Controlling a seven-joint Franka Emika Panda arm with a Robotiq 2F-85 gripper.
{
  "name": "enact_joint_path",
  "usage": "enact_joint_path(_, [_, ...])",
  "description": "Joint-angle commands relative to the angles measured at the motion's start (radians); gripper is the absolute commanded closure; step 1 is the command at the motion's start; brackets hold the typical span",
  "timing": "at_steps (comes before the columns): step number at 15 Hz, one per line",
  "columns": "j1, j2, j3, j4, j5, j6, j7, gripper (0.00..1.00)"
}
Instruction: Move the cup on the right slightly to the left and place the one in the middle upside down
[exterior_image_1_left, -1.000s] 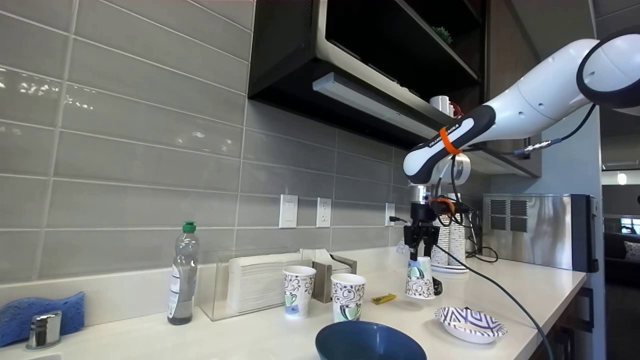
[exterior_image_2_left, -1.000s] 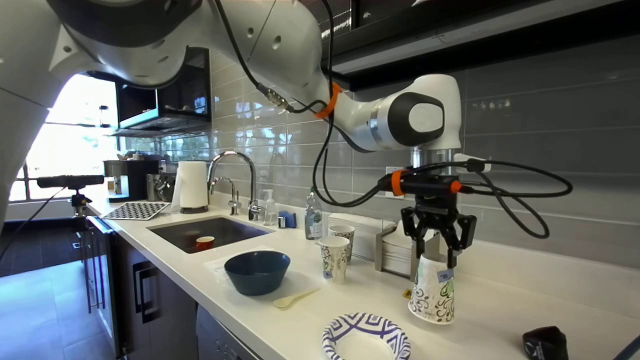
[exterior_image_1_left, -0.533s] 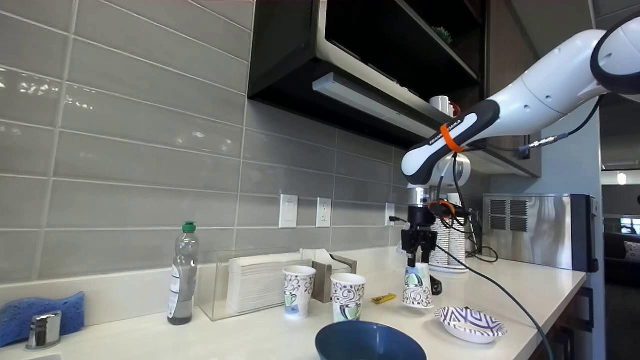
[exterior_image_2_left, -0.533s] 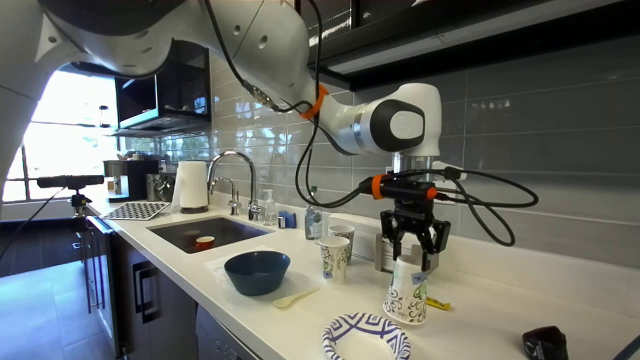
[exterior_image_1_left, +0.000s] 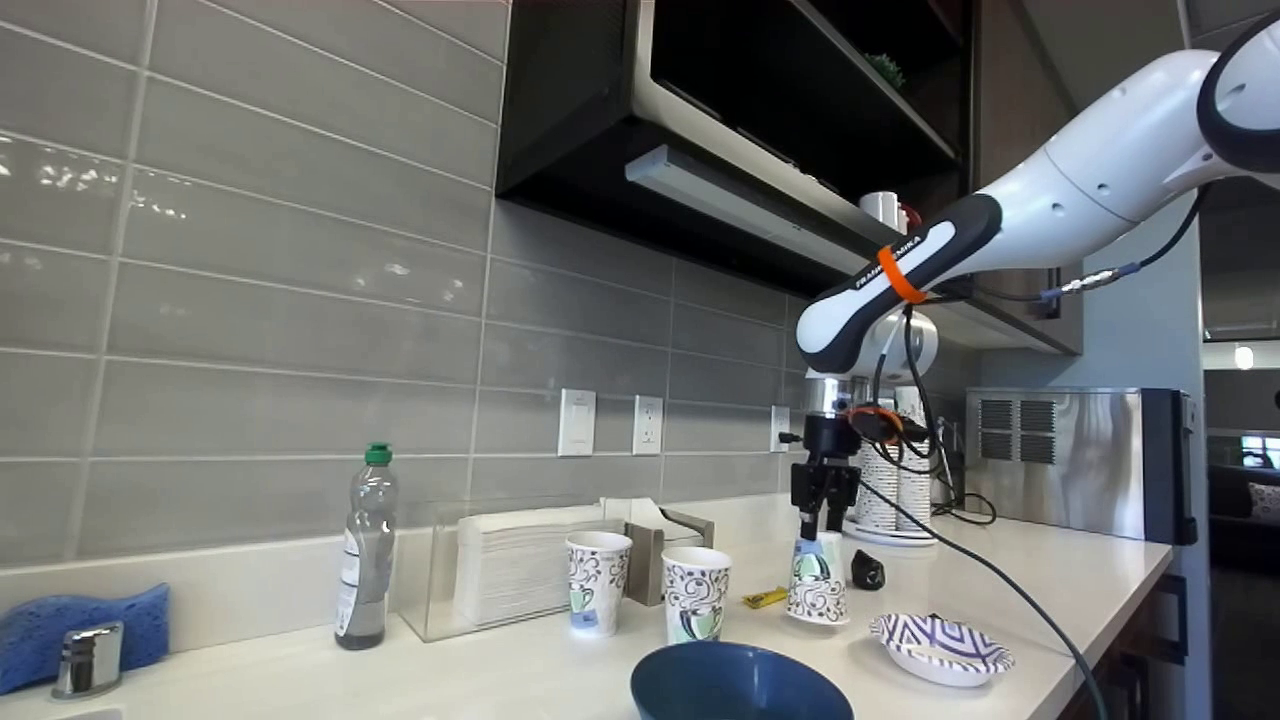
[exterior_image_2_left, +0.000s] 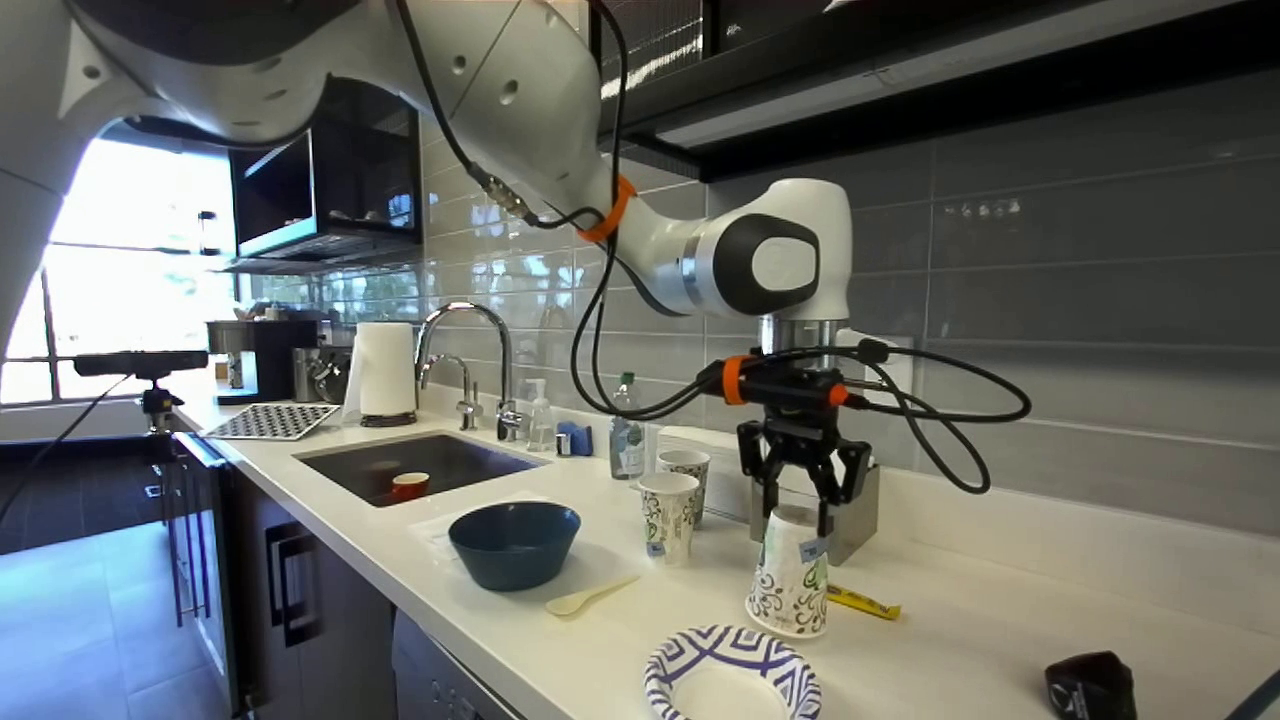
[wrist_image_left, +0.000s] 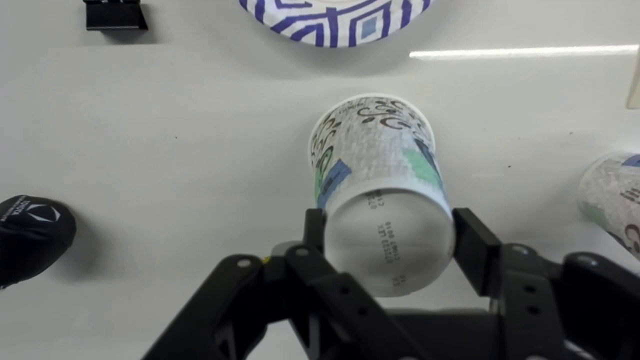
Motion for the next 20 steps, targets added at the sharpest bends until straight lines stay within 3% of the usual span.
enact_joint_path(1, [0.003, -0.01, -0.001, -0.042, 0.02, 0.066, -0.036, 0.6])
enact_joint_path(12, [0.012, -0.016, 0.014, -0.084, 0.021, 0.123, -0.056, 0.6])
enact_joint_path(13, [0.012, -0.015, 0.013, -0.084, 0.019, 0.13, -0.057, 0.1])
enact_joint_path(16, [0.019, -0.032, 0.016, -0.083, 0.011, 0.145, -0.057, 0.0])
enact_joint_path(20, [0.037, -0.082, 0.015, -0.088, -0.009, 0.157, -0.043, 0.0])
